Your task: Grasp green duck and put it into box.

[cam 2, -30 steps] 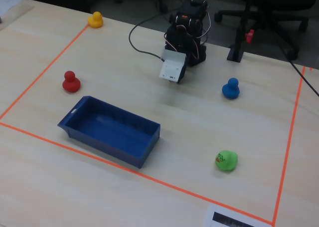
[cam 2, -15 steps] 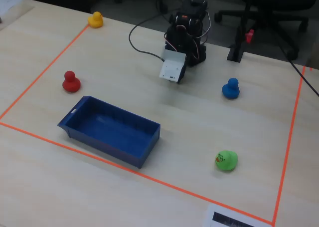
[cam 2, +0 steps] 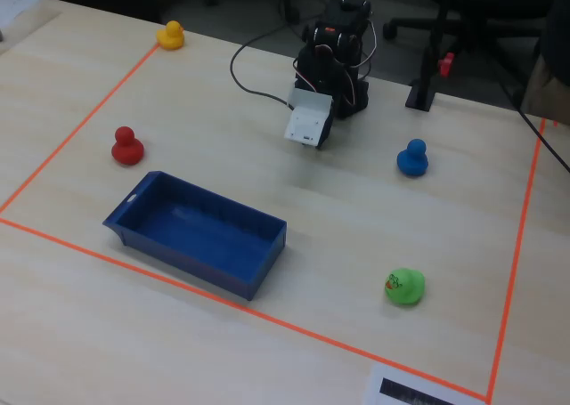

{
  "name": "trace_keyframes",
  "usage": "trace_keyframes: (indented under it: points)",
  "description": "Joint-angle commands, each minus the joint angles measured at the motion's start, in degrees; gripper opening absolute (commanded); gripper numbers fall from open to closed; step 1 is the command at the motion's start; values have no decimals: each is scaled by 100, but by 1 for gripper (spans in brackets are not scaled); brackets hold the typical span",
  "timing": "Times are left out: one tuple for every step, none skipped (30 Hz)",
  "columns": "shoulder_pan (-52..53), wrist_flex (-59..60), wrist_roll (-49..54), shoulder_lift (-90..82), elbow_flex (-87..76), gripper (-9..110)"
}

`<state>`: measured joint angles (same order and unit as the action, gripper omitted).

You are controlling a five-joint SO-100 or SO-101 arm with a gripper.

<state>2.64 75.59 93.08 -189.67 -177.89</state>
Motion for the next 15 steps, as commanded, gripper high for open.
trace_keyframes:
  points:
    - [-44, 149, -26, 0, -35, 8]
    - [-44, 149, -26, 0, -35, 8]
    - [-44, 149, -26, 0, -35, 8]
    - [-44, 149, -26, 0, -35, 8]
    - [-44, 149, -26, 0, -35, 8]
    - [-44, 149, -26, 0, -35, 8]
    - [-44, 149, -26, 0, -35, 8]
    - [-44, 149, -26, 0, -35, 8]
    - [-44, 149, -26, 0, -35, 8]
    - [-62, 149, -26, 0, -35, 5]
    - [-123, 149, -26, 0, -35, 1]
    - [-132, 149, -26, -9, -35, 0]
    - [-141, 149, -26, -9, -35, 0]
    - [-193, 149, -9, -9, -35, 0]
    - [-246, 105, 18, -9, -35, 0]
